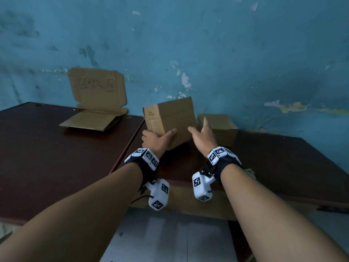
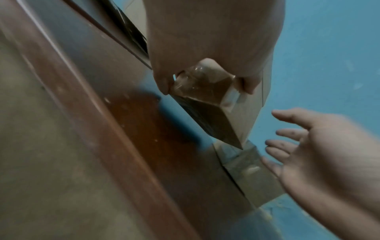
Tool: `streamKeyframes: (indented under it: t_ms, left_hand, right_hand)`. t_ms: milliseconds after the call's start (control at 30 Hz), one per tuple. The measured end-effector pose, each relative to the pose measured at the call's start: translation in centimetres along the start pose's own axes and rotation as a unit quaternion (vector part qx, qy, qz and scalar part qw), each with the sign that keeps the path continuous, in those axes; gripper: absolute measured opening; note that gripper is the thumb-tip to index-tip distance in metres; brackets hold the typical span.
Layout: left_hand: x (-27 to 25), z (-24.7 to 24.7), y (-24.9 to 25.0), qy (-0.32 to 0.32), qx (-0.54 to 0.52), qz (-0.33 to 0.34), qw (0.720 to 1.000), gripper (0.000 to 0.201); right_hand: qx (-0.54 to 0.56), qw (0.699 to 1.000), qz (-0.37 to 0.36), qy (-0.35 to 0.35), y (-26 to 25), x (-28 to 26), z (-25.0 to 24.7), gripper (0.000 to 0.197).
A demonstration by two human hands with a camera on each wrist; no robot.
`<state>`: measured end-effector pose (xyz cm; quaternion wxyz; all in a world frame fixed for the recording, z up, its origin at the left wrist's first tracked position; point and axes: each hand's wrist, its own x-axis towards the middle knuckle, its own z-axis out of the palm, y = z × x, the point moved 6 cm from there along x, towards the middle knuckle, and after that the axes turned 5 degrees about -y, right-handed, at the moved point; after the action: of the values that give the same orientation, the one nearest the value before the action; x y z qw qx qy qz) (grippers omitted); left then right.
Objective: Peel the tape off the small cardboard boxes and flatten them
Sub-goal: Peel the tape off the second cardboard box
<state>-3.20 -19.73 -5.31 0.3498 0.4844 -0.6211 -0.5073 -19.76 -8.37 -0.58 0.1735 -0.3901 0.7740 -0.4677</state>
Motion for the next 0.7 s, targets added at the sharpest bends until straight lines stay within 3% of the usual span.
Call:
streamKeyframes:
  t_ms: [167, 333, 467, 533, 700]
  left_hand:
    - [-4.0, 0.1, 1.6, -0.023, -0.101, -0.033, 0.994, 0.111]
    - [-8.0, 0.1, 2.2, -0.090, -0.196, -0.081, 0.973, 0.144]
    - [-10.7, 0.1, 2.7, -0.156, -0.196, -0.039, 0.967, 0.131]
    - [-12.0, -0.2, 2.1, -0.169, -0.184, -0.014, 0.968, 0.128]
    - [-15.4, 0.0, -0.1, -0.135, -0.179, 0.004, 0.975, 0.111]
  right_hand:
    - [0.076, 0.996, -0.016, 0.033, -0.9, -3.2, -2.2, 0.070]
    - [0.170, 0.981, -0.025, 0.092, -0.8, -7.7, -5.3, 0.066]
    - [0.227, 0.965, -0.030, 0.130, 0.1, -11.8, -7.0, 0.063]
    - [0.237, 0.961, -0.029, 0.141, 0.6, -13.6, -7.6, 0.048]
    - [0.248, 0.957, -0.017, 0.152, 3.4, -16.4, -7.0, 0.029]
